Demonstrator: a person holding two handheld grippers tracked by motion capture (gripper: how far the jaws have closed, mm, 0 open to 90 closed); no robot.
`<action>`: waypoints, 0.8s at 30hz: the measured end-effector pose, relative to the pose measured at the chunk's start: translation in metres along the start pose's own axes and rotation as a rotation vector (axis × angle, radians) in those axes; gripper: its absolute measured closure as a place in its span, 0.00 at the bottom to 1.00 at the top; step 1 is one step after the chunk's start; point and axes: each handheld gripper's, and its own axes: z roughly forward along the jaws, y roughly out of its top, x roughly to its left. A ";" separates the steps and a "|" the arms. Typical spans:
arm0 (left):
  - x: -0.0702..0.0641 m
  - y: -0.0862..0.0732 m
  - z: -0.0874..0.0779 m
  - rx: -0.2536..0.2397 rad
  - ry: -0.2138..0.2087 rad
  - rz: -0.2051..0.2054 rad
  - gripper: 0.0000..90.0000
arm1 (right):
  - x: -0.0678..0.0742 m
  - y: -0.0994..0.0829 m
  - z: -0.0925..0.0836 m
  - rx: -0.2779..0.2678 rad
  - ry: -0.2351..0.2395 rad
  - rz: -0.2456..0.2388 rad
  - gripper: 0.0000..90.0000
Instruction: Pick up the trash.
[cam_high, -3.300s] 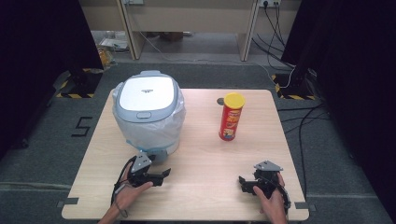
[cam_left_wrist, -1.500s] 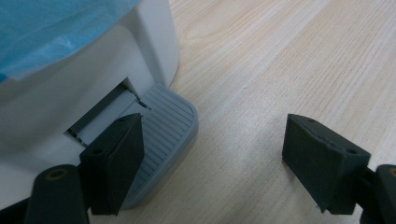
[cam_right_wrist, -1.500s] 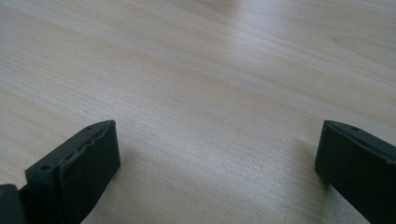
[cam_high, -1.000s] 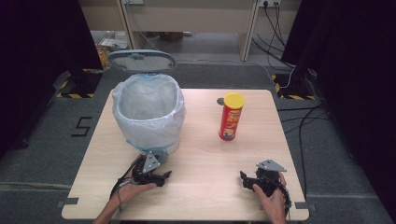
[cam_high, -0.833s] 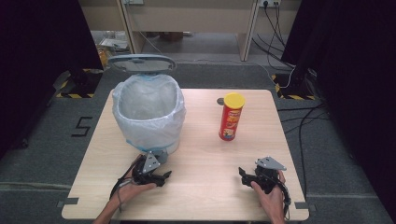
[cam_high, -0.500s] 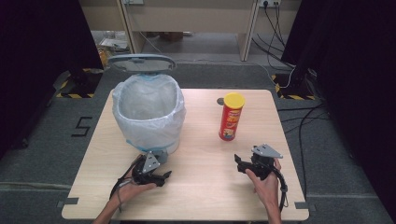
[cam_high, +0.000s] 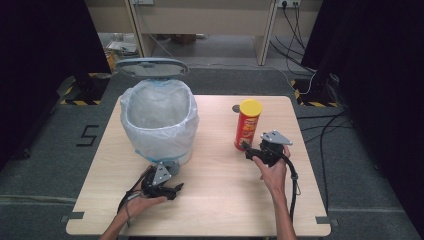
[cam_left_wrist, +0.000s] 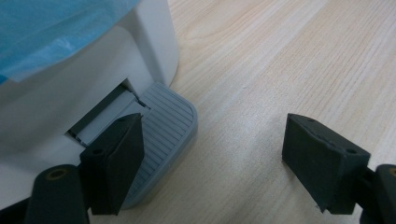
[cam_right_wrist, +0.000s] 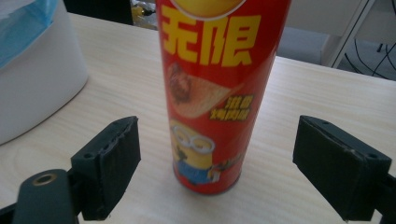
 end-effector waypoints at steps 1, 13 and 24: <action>0.000 0.000 0.000 0.000 0.000 0.000 0.22 | -0.001 0.002 0.004 -0.002 -0.003 0.003 0.17; 0.000 0.000 0.000 -0.001 -0.002 0.001 0.23 | -0.001 0.002 0.041 -0.029 0.003 0.016 0.17; 0.000 0.000 0.000 -0.002 -0.003 0.002 0.23 | -0.003 -0.001 0.059 -0.060 0.023 0.051 0.18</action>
